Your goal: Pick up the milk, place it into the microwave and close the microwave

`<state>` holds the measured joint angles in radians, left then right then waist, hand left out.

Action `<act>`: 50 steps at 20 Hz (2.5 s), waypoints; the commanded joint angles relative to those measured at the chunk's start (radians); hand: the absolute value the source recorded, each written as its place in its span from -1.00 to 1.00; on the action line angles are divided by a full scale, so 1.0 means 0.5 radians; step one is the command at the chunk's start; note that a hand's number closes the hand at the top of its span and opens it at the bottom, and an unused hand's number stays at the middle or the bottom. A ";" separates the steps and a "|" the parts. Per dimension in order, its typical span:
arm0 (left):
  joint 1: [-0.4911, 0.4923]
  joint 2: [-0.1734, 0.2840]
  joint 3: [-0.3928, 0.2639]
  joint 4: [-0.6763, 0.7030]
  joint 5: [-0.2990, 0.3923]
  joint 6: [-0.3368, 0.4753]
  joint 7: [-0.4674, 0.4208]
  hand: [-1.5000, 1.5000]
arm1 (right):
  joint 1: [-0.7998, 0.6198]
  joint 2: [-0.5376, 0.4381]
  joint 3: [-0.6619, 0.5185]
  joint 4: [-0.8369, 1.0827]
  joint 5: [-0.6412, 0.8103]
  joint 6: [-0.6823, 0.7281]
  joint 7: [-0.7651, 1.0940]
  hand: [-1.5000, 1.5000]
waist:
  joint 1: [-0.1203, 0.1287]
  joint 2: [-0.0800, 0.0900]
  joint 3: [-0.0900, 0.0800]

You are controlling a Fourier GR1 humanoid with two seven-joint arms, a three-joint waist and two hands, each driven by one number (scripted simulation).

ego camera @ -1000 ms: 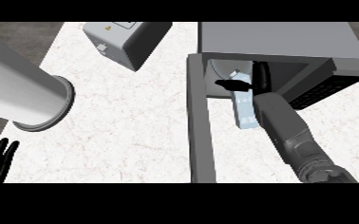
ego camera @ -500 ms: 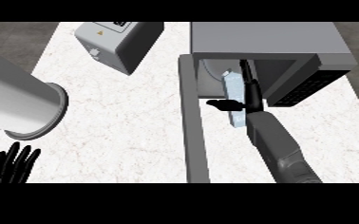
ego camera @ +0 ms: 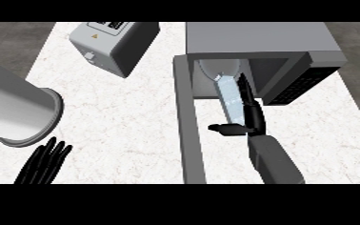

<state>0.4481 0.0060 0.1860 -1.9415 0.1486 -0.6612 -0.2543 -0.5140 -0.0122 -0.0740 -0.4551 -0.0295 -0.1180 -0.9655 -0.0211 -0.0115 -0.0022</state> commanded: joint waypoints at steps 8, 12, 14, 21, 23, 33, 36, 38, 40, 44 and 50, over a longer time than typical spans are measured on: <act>-0.172 -0.012 -0.424 -0.033 -0.305 0.235 0.133 1.00 | 0.837 -0.098 0.194 -1.114 -0.180 0.343 0.258 -1.00 | -0.036 -0.001 0.000; -0.406 -0.012 -0.442 0.122 -0.444 0.222 0.185 1.00 | 1.118 -0.164 0.186 -1.565 -0.292 0.374 0.464 1.00 | 0.003 0.014 0.002; -0.496 -0.008 -0.489 0.188 -0.502 0.232 0.195 1.00 | 1.332 -0.247 0.157 -1.671 -0.357 0.499 0.377 -1.00 | -0.005 0.015 0.002; -0.868 -0.012 -0.815 0.497 -0.717 0.578 0.160 1.00 | 1.434 -0.353 -0.015 -1.940 -0.511 0.535 0.518 -1.00 | 0.023 0.022 0.004; -1.038 -0.012 -0.938 0.721 -0.731 0.710 0.160 1.00 | 1.537 -0.375 0.001 -2.122 -0.490 0.495 0.582 -1.00 | 0.002 0.023 0.002; -1.590 -0.012 -1.652 1.400 -0.689 1.442 0.214 1.00 | 1.575 -0.516 -0.105 -2.434 -0.597 0.590 0.738 -1.00 | -0.049 0.030 0.002; -1.845 -0.012 -1.754 1.599 -0.429 1.580 0.298 1.00 | 1.551 -0.575 -0.151 -2.471 -0.658 0.666 0.771 -1.00 | -0.059 0.035 0.002; -1.886 -0.012 -1.940 1.678 -0.315 1.658 0.330 1.00 | 1.452 -0.567 -0.085 -2.547 -0.682 0.655 0.905 -1.00 | -0.071 0.039 0.001; -1.969 -0.012 -2.051 1.784 -0.165 1.702 0.336 1.00 | 1.483 -0.542 -0.039 -2.559 -0.684 0.718 0.845 -1.00 | -0.097 0.044 0.002; -2.227 -0.011 -2.183 1.855 0.061 1.798 0.421 -1.00 | 1.436 -0.596 -0.008 -2.677 -0.745 0.748 0.999 -1.00 | -0.198 0.062 -0.001; -2.324 -0.011 -2.188 1.853 0.348 2.005 0.173 1.00 | 1.346 -0.668 0.031 -2.764 -0.812 0.861 1.048 -1.00 | -0.305 0.088 -0.004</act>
<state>-0.6535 0.0059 -0.8964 -1.0340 0.2403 0.2881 -0.1273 0.1781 -0.3371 -0.0824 -1.8110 -0.4200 0.2830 -0.4584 -0.1393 0.0250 -0.0036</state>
